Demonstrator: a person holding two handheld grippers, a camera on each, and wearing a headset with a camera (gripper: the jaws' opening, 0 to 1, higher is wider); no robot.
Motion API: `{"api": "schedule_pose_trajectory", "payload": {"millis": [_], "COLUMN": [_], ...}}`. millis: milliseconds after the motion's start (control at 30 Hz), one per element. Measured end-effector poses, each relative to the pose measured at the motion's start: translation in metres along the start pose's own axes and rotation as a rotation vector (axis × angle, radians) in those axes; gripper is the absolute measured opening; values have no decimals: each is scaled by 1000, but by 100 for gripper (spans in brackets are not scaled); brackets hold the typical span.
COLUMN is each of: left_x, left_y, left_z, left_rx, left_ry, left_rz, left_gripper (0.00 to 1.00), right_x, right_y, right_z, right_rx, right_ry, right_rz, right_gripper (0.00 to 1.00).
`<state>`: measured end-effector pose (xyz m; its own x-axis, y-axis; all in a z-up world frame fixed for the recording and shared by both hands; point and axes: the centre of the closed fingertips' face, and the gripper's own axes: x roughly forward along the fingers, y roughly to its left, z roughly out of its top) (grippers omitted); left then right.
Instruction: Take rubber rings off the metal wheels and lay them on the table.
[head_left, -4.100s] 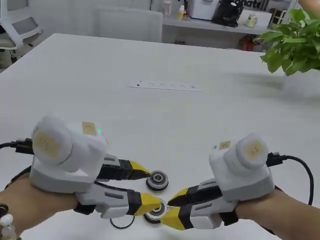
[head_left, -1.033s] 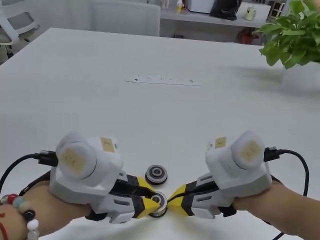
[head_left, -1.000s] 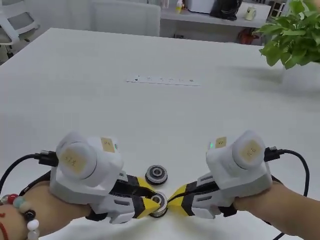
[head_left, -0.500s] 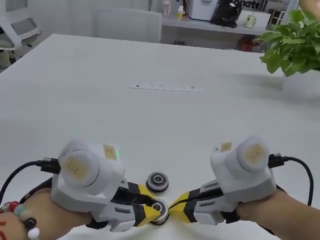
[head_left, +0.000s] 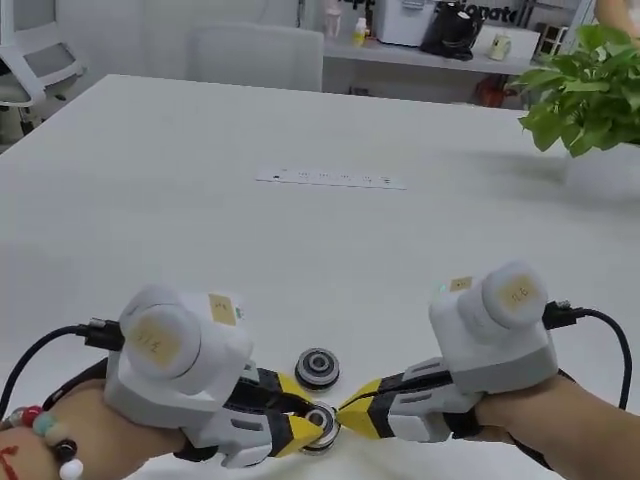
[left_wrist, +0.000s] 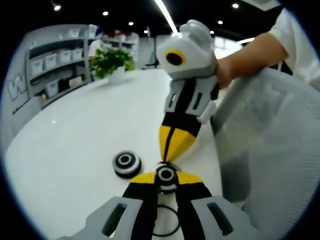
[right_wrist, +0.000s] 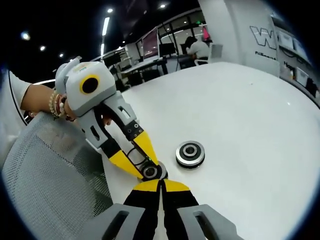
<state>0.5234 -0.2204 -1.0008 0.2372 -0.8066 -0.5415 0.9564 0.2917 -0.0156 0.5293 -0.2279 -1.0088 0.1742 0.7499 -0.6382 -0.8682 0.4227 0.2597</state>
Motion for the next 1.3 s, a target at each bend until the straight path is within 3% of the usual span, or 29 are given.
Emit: {"api": "schedule_pose_trajectory", "payload": {"millis": [733, 1300], "left_x": [2, 2], "left_y": [-1, 0], "left_z": [1, 0], "left_rx": [17, 18], "left_ry": [7, 10], "left_rz": [7, 7], "left_gripper": [13, 13], "right_x": [-3, -2], "right_y": [6, 13], "right_z": [3, 9], "right_rx": [58, 70], "right_ry": [17, -4], "right_rz": [-9, 19], "right_gripper": [0, 0]}}
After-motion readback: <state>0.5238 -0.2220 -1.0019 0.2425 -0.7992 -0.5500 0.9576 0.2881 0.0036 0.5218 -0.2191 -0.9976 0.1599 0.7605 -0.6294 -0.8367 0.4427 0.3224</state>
